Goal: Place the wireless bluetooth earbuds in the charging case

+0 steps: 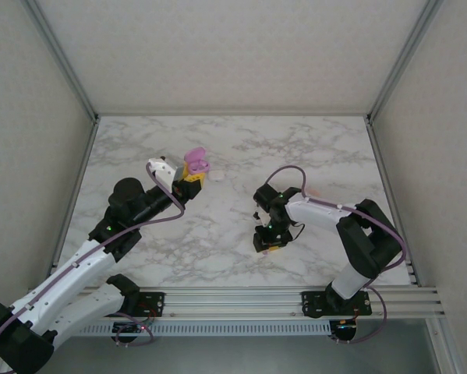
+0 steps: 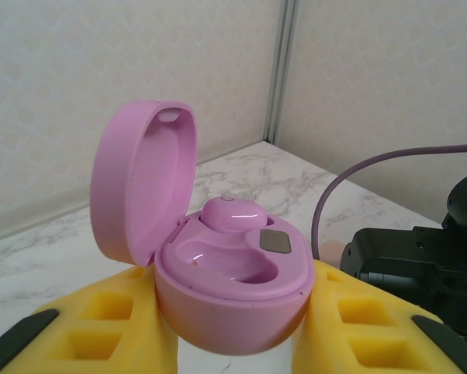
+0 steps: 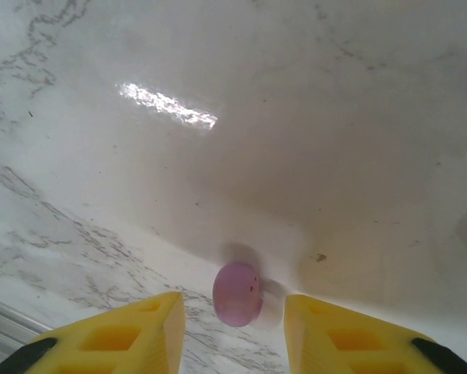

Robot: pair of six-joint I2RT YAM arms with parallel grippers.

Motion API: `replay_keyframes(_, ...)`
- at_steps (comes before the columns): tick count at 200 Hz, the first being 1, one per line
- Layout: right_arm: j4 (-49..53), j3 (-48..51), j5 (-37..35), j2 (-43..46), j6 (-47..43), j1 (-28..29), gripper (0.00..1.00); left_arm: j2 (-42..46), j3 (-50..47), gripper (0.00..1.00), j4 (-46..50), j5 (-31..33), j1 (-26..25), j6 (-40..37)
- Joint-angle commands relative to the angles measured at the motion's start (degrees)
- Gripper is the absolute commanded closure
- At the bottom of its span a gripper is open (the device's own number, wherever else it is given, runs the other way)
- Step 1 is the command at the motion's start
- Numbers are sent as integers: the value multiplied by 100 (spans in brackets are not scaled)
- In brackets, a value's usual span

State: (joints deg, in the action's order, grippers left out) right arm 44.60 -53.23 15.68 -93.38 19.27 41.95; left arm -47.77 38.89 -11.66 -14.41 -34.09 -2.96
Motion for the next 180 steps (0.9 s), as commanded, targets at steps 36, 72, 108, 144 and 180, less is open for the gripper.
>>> replay_keyframes(36,385,-498,-452,-388,8,348,66,110,141,84,-23,26,-29,-1)
replay_keyframes(72,608,-651,-784,-601,65,462,67,154,124,84,14,53,-28,-4)
replay_keyframes(108,687,-706,-863,-646,92,516,67,163,101,84,23,75,-28,-7)
replay_keyframes(144,787,-706,-822,-728,39,575,70,136,105,84,15,67,-28,-3)
replay_keyframes(180,815,-697,-893,-820,67,603,71,128,99,84,6,68,-28,0)
